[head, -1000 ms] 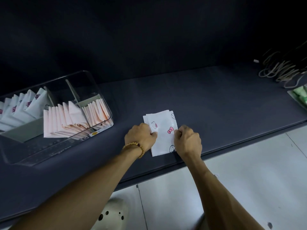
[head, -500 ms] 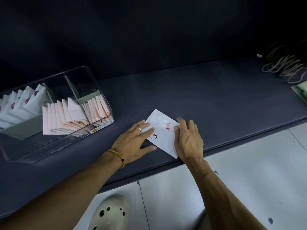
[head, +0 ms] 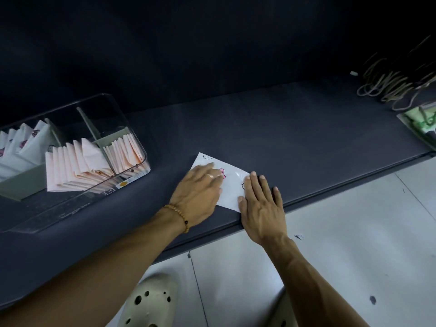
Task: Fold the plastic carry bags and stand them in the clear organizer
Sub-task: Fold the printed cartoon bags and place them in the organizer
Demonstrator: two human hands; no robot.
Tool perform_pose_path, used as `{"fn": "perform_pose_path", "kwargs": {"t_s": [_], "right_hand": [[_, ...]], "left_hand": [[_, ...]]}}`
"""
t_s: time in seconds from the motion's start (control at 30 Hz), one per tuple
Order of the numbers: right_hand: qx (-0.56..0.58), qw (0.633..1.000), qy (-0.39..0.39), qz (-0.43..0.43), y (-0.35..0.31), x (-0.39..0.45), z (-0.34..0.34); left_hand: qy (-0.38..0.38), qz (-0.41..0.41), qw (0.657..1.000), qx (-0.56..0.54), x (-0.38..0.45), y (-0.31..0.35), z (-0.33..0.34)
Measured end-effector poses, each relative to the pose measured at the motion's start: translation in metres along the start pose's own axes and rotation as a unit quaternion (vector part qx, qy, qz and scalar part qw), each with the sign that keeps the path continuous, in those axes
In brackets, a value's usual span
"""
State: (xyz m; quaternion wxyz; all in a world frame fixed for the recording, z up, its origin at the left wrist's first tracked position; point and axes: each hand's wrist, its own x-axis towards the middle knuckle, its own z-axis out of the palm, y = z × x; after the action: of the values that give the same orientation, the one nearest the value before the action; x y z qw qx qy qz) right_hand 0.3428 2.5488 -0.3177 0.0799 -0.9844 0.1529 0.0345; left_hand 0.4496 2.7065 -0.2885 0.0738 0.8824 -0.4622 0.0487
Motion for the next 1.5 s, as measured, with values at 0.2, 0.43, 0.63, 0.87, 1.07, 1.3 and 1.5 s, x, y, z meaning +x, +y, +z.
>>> {"fn": "perform_pose_path", "kwargs": {"t_s": [0.2, 0.43, 0.63, 0.87, 1.07, 1.3, 1.5], "right_hand": [[0.005, 1.000, 0.011, 0.005, 0.001, 0.000, 0.001], [0.014, 1.000, 0.023, 0.002, 0.000, -0.001, -0.005], [0.046, 0.999, 0.018, -0.020, 0.002, -0.001, -0.015], [0.040, 0.984, -0.002, -0.172, -0.013, -0.014, -0.039], [-0.033, 0.972, -0.082, -0.218, -0.017, -0.033, -0.039], [-0.016, 0.979, -0.017, -0.203, -0.024, -0.047, -0.039], [0.119, 0.984, 0.017, -0.131, -0.031, -0.037, -0.046]], "left_hand": [[-0.092, 0.024, 0.994, -0.063, 0.027, 0.028, 0.033], [-0.113, -0.026, 0.993, -0.024, 0.023, -0.012, 0.035], [-0.133, -0.060, 0.989, -0.029, 0.015, -0.041, 0.029], [-0.194, 0.092, 0.976, -0.021, 0.001, -0.061, 0.014], [-0.078, 0.063, 0.994, 0.048, -0.023, -0.032, -0.014], [-0.159, -0.015, 0.987, 0.019, -0.081, -0.001, -0.018], [-0.060, -0.091, 0.968, -0.226, -0.079, -0.012, -0.023]]}}
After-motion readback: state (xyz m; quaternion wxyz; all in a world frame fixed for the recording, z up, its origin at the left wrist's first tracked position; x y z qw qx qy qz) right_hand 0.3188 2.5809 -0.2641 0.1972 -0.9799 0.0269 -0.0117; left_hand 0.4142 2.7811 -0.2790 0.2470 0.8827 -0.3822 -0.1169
